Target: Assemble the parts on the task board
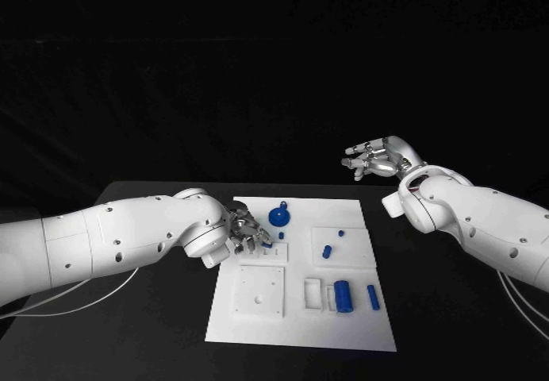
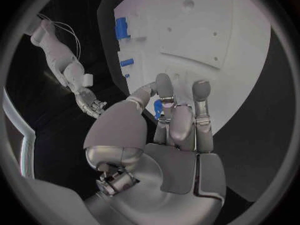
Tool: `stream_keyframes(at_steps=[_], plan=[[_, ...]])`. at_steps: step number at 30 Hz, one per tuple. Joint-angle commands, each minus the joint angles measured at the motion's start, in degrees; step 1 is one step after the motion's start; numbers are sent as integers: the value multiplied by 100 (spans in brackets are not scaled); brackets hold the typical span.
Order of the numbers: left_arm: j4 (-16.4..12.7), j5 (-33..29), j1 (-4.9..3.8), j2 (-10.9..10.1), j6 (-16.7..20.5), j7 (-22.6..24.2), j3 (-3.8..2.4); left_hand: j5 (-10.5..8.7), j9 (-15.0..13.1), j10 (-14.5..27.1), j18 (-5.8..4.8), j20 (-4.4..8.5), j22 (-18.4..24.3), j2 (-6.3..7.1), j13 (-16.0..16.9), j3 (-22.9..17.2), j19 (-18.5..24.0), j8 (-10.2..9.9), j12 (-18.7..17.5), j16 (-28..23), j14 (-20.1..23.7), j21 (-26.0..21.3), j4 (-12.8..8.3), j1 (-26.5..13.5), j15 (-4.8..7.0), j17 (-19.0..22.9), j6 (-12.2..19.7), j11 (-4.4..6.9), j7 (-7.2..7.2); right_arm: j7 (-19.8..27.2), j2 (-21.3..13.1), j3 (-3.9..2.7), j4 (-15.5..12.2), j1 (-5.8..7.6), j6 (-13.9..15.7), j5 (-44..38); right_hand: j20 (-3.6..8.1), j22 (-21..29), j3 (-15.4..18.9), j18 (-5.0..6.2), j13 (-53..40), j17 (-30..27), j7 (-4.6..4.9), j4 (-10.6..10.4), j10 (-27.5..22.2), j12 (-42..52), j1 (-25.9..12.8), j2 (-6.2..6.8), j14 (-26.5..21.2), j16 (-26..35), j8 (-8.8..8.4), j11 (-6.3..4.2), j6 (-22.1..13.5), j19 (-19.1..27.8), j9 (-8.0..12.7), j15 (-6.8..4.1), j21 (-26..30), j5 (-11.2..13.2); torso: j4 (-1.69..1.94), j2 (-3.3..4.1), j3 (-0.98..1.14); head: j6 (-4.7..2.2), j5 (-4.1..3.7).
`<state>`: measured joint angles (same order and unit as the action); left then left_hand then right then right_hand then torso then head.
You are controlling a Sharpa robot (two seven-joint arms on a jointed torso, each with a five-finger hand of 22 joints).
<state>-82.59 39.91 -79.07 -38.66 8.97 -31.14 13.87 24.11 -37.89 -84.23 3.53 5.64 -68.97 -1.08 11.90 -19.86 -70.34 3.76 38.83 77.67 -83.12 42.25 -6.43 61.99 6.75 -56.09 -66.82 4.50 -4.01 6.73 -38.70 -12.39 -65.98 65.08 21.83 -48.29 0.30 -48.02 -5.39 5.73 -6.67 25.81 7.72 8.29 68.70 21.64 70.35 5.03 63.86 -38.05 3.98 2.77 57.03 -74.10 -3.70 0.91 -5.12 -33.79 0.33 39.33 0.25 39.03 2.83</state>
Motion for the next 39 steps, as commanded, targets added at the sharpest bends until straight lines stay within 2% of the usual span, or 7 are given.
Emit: stream_keyframes(at_steps=[1,13,21,24,30,39], plan=[[2,368,31,23,22,8,-2,0,-2269,-263,109,-12,-22,-59,-13,-32,-21,27,20,39,-22,-25,10,-10,-6,-13,-1400,60,744,74,2,-4,-8,4,-103,6,15,7,48,-32,7,-8,7,2,16,-39,27,-39,-38,-24,-25,18,19,41,4,-8,-20,-28,1,-1,-2,15,-17],[-15,954,104,38,19,20,-2,31,-2355,-263,153,-58,-137,-78,-65,-53,-56,24,68,69,-23,-82,-11,-65,-13,-25,-1408,61,748,74,-7,-4,-7,4,-131,1,11,43,51,-33,29,-42,8,3,8,-43,26,-46,-56,-39,-25,21,23,58,4,-3,-38,-36,0,1,1,35,-23],[-6,1046,129,44,-13,-18,-2,54,-2368,-263,161,-68,-172,-80,-73,-64,-65,28,81,82,-25,-96,-29,-66,-14,-37,-1415,60,750,77,-16,-4,-17,4,-156,-1,9,67,49,-33,41,-64,7,3,4,-42,21,-51,-67,-52,-24,22,28,70,4,-1,-55,-48,3,-4,4,38,-24],[-6,1065,131,42,-44,-31,-2,54,-2368,-263,161,-68,-172,-80,-73,-64,-65,28,81,82,-25,-96,-29,-66,-14,-37,-1415,60,750,77,-16,-4,-19,4,-164,-3,9,67,49,-33,41,-64,7,3,4,-42,21,-51,-67,-52,-24,22,28,70,4,-1,-55,-48,5,-6,8,66,-24],[-13,1070,135,51,-121,-50,-2,59,-2384,-263,170,-80,-232,-85,-86,-71,-78,27,90,88,-23,-136,-36,-81,-20,-28,-1414,59,750,76,-5,-4,-11,4,-182,-6,7,86,40,-33,50,-81,8,11,0,-41,23,-52,-75,-66,-24,23,29,83,4,0,-74,-50,-3,0,-3,52,-33],[-11,1019,137,63,-214,-67,-2,81,-2401,-262,167,-80,-291,-89,-87,-80,-101,30,108,101,-24,-157,-53,-94,-19,-34,-1417,60,751,47,7,-4,-16,4,-209,-14,8,107,14,-30,57,-97,6,20,-7,-37,23,-75,-82,-81,-25,22,48,88,4,0,-100,18,-1,-2,4,70,-25]])
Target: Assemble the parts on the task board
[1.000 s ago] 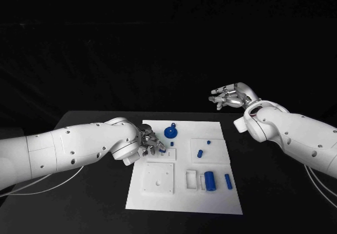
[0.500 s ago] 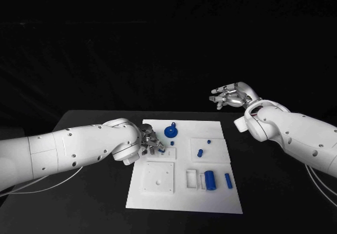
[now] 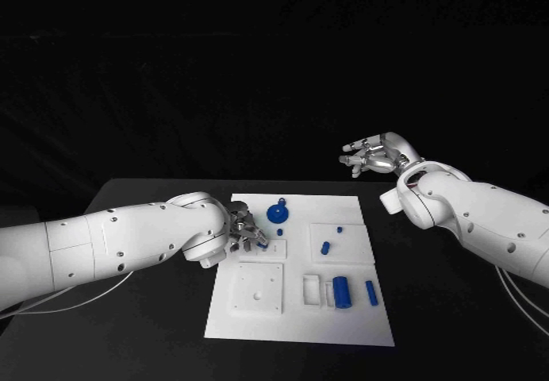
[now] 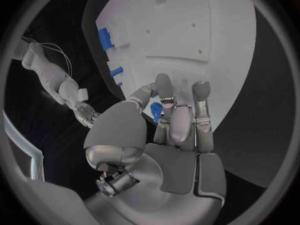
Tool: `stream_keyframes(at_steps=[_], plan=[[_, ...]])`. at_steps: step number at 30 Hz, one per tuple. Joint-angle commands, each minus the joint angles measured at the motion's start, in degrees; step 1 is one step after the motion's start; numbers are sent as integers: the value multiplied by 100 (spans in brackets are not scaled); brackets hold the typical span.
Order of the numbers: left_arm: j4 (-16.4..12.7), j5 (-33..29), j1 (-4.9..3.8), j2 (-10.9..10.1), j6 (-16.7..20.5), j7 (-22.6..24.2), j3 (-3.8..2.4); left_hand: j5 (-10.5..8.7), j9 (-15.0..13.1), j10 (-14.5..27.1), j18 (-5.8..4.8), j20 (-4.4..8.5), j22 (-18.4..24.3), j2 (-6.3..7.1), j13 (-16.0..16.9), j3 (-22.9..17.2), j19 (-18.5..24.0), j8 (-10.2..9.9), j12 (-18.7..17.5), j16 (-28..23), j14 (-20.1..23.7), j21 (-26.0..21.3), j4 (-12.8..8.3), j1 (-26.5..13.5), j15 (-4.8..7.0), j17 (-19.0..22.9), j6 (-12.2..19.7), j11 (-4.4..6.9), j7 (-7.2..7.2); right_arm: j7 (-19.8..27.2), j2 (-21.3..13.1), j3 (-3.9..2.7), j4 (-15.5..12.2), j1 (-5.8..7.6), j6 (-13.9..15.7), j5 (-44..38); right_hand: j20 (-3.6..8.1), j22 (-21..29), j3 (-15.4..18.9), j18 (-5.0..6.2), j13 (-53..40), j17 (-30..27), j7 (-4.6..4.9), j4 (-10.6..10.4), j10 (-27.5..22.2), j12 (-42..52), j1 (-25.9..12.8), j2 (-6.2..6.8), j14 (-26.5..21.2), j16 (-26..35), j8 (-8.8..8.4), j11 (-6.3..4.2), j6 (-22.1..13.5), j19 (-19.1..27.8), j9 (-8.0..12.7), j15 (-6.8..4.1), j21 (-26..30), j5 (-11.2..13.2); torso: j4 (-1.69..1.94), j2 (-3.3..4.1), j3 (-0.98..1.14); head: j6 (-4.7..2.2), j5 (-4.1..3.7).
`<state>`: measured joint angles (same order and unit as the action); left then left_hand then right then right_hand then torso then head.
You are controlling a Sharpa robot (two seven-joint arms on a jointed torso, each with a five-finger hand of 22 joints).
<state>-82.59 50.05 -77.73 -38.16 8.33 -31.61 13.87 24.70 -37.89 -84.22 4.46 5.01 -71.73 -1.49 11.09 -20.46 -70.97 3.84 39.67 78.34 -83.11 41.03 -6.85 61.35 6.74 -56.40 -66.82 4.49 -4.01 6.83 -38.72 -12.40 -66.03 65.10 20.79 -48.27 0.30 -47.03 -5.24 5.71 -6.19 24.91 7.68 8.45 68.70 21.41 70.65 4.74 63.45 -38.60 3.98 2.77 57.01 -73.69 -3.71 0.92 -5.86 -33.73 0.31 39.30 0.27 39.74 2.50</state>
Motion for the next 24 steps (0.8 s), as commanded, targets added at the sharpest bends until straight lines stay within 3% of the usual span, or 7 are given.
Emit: stream_keyframes(at_steps=[1,6,24], plan=[[-10,-2,3,14,-169,-24,-2,23,-2401,-264,74,-17,-15,-48,-6,-20,-39,22,24,34,-25,-35,-11,-30,-18,-3,-1417,61,751,35,9,-3,-12,1,-106,-17,8,8,-2,-28,8,-7,10,4,-7,-15,-7,-46,-42,-25,-25,23,50,47,5,-1,-25,13,0,1,2,-1,9],[-4,-12,4,21,-265,-41,-2,229,-2431,-263,74,-18,-97,-37,-2,-67,-55,23,31,49,-22,-96,-77,-79,-19,-13,-1414,60,750,8,15,-3,-18,1,-88,-28,8,16,-37,-26,12,-17,13,15,-10,-14,-8,-58,-46,-32,-27,24,38,55,6,-1,-42,21,-2,0,2,11,17],[48,27,19,44,-407,-126,-2,225,-2443,-263,57,-6,-183,-51,2,-94,-77,23,32,55,-22,-159,-114,-129,-21,-14,-1413,60,750,-15,30,-3,-43,1,-78,-51,6,30,-84,-26,15,-31,15,27,-17,-10,-19,-58,-55,-39,-27,25,37,71,6,1,-64,70,0,3,4,53,19]])
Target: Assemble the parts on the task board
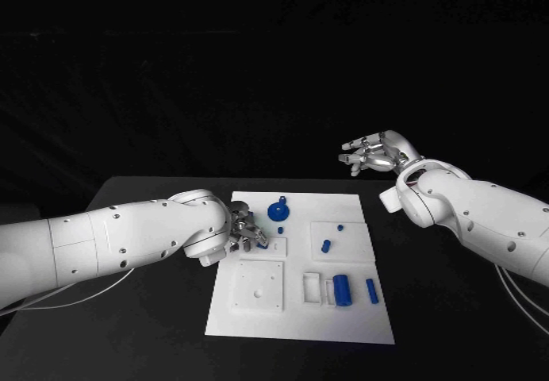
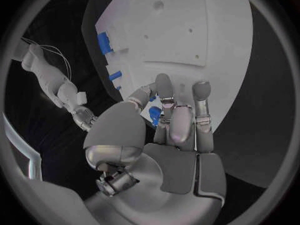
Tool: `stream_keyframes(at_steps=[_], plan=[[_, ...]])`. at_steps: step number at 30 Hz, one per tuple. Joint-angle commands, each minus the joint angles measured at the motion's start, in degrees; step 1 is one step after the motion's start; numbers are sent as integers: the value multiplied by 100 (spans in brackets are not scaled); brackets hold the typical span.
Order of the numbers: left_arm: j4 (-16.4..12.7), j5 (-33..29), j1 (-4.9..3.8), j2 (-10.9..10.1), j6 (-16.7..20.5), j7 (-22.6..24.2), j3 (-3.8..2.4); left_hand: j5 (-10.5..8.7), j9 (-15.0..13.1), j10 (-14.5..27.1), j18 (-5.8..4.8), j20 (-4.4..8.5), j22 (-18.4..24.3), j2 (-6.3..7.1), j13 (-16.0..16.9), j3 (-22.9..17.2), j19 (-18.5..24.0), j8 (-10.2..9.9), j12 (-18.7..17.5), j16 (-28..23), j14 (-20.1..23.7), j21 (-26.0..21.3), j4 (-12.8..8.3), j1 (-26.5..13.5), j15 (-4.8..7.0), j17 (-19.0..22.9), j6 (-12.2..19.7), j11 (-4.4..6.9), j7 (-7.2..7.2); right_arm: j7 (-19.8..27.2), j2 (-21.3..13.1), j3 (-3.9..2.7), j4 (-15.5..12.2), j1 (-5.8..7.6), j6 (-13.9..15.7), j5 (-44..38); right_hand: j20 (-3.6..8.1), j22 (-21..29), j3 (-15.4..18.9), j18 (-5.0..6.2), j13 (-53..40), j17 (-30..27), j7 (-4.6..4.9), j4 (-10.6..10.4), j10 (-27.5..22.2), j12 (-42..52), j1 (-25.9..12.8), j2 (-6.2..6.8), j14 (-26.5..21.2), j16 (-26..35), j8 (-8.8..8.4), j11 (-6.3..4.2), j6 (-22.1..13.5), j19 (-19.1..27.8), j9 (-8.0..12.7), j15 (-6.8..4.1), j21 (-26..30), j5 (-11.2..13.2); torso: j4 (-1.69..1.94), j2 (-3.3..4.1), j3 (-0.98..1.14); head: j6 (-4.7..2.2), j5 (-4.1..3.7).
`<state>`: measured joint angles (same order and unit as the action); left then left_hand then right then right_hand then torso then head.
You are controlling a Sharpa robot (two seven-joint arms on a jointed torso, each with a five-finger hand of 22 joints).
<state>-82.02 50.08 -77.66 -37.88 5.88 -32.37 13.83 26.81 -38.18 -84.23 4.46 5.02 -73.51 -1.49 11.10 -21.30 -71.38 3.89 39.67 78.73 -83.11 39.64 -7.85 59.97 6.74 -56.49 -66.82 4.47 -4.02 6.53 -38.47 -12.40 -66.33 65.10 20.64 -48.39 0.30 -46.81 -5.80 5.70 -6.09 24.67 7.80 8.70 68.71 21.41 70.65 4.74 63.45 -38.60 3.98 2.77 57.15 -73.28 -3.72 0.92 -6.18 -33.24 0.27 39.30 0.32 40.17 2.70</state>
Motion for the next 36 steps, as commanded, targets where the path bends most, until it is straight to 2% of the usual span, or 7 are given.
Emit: stream_keyframes(at_steps=[1,5,15,31,36], plan=[[-8,34,12,16,-171,-56,2,14,-2415,-261,57,-7,-5,-51,1,-10,-36,17,32,16,-23,-20,-14,9,-21,-5,-1413,62,750,14,5,-3,-14,1,-65,-40,7,7,-27,-25,6,-7,4,2,-17,-10,-19,-58,-55,-40,-27,25,22,30,6,1,-33,20,3,1,-4,9,0],[-5,87,12,18,-236,-84,2,123,-2422,-262,44,-3,-57,-51,5,-33,-52,22,34,26,-25,-46,-42,-3,-24,-21,-1420,62,752,10,8,-3,-14,1,-80,-44,5,21,-45,-25,6,-19,4,9,-24,-5,-29,-54,-61,-48,-26,27,20,42,6,3,-56,14,6,0,-3,7,-4],[33,116,12,48,-313,-113,2,245,-2523,-260,25,-6,-215,-96,41,-107,-97,50,80,80,-33,-104,-192,-210,-30,-114,-1458,68,769,0,20,-3,-3,0,-108,-55,4,34,-64,-23,7,-30,5,21,-28,0,-36,-48,-67,-54,-25,27,20,54,6,4,-80,-16,3,1,-3,25,2],[121,45,12,172,-386,-88,0,-95,-2664,-260,34,-36,-259,-199,53,26,-137,61,145,119,-44,-105,-1,-228,-38,-174,-1490,65,782,-9,37,-3,9,0,-142,-61,5,39,-90,-22,10,-41,5,40,-30,0,-41,-45,-71,-59,-25,27,25,71,6,3,-111,-55,6,0,3,14,0],[143,40,12,210,-403,-81,0,-102,-2665,-260,34,-37,-260,-199,54,30,-138,60,146,121,-44,-104,4,-224,-38,-178,-1490,65,782,-7,42,-3,10,0,-148,-62,5,39,-90,-22,10,-41,5,40,-30,0,-41,-45,-71,-59,-25,27,25,71,6,3,-111,-55,2,-2,0,51,0]])
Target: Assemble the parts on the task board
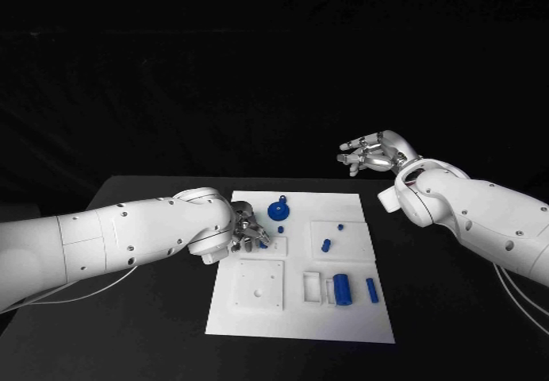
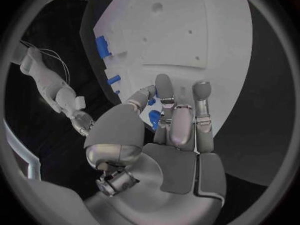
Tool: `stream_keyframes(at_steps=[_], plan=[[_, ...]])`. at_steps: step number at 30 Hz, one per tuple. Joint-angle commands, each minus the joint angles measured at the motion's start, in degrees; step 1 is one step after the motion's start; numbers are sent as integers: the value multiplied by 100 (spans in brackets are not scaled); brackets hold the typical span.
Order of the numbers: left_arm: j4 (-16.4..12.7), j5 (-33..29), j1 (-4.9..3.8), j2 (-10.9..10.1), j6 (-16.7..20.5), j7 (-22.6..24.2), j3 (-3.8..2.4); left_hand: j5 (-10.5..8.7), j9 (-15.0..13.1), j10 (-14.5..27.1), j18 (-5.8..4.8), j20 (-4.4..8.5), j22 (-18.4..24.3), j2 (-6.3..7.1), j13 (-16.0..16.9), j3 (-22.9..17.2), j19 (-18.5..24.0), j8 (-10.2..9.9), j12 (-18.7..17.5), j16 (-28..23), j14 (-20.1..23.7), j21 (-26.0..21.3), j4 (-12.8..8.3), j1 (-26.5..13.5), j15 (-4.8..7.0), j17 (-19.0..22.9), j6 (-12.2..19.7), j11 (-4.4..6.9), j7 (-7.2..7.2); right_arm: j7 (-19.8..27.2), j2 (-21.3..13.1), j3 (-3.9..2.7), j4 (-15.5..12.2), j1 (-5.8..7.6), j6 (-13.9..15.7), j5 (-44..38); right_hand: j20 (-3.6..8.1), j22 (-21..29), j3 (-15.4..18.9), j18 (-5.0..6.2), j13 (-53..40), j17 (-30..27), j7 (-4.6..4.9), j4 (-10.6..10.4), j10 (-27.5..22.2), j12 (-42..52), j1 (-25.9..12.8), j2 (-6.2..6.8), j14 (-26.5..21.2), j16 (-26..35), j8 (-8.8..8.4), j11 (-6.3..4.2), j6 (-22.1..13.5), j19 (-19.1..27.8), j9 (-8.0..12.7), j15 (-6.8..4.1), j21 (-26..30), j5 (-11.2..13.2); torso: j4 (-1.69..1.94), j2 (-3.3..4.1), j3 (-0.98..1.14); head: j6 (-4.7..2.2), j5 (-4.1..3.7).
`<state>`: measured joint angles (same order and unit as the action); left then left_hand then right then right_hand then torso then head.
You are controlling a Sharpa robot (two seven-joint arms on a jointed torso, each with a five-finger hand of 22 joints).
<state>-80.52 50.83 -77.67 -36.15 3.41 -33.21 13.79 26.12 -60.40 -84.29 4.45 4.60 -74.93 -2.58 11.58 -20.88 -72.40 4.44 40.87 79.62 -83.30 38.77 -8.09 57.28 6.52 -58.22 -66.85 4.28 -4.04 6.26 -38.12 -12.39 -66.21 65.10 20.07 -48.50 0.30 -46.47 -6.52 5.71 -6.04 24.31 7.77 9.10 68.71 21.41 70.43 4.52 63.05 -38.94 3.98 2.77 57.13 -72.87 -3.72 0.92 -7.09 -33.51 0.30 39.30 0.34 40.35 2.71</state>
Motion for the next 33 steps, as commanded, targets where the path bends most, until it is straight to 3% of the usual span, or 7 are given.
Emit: stream_keyframes(at_steps=[1,17,25,32,33], plan=[[0,-35,14,45,-160,5,4,-39,-456,-254,38,4,-120,-95,8,4,-39,3,32,32,-24,-14,58,72,-17,-1,-1491,84,785,20,7,-3,-1,1,-93,-50,5,5,-18,-23,5,-5,8,0,-30,0,-18,-23,-30,-25,-25,27,27,30,6,3,-20,-28,-2,-1,-3,20,-1],[117,21,15,186,-240,6,3,-63,-475,-254,36,2,-124,-113,6,-9,-42,0,31,33,-22,-7,61,118,-17,5,-1487,85,784,22,26,-3,8,0,-130,-51,5,6,-26,-22,6,-10,9,7,-31,1,-26,-22,-31,-28,-25,28,28,41,6,4,-37,-39,-3,1,-3,2,-14],[168,129,31,224,-327,-1,3,-117,-481,-254,44,-3,-120,-97,-1,8,-30,-4,20,23,-19,-26,65,175,-15,25,-1468,85,781,21,20,-3,7,0,-146,-52,5,6,-26,-22,6,-10,9,7,-31,1,-26,-22,-31,-28,-25,28,28,41,6,4,-37,-39,1,-2,-4,27,-10],[200,300,49,240,-378,6,2,-385,-477,-255,46,-10,-106,-52,-16,108,-11,-8,2,-4,-14,-79,122,243,-22,70,-1452,78,776,20,15,-3,-2,-1,-157,-53,2,17,-31,-22,7,-18,10,21,-35,4,-41,-24,-40,-33,-26,30,27,64,6,6,-72,-43,0,-2,-7,28,-24],[201,325,52,239,-372,12,2,-663,-478,-256,45,-8,-100,-37,-20,154,-4,-6,-2,-16,-8,-98,141,244,-26,95,-1453,73,777,20,13,-3,-3,-1,-157,-53,2,17,-31,-22,7,-18,10,21,-35,4,-41,-24,-40,-33,-26,30,27,64,6,6,-72,-43,0,-2,-7,26,-24]])
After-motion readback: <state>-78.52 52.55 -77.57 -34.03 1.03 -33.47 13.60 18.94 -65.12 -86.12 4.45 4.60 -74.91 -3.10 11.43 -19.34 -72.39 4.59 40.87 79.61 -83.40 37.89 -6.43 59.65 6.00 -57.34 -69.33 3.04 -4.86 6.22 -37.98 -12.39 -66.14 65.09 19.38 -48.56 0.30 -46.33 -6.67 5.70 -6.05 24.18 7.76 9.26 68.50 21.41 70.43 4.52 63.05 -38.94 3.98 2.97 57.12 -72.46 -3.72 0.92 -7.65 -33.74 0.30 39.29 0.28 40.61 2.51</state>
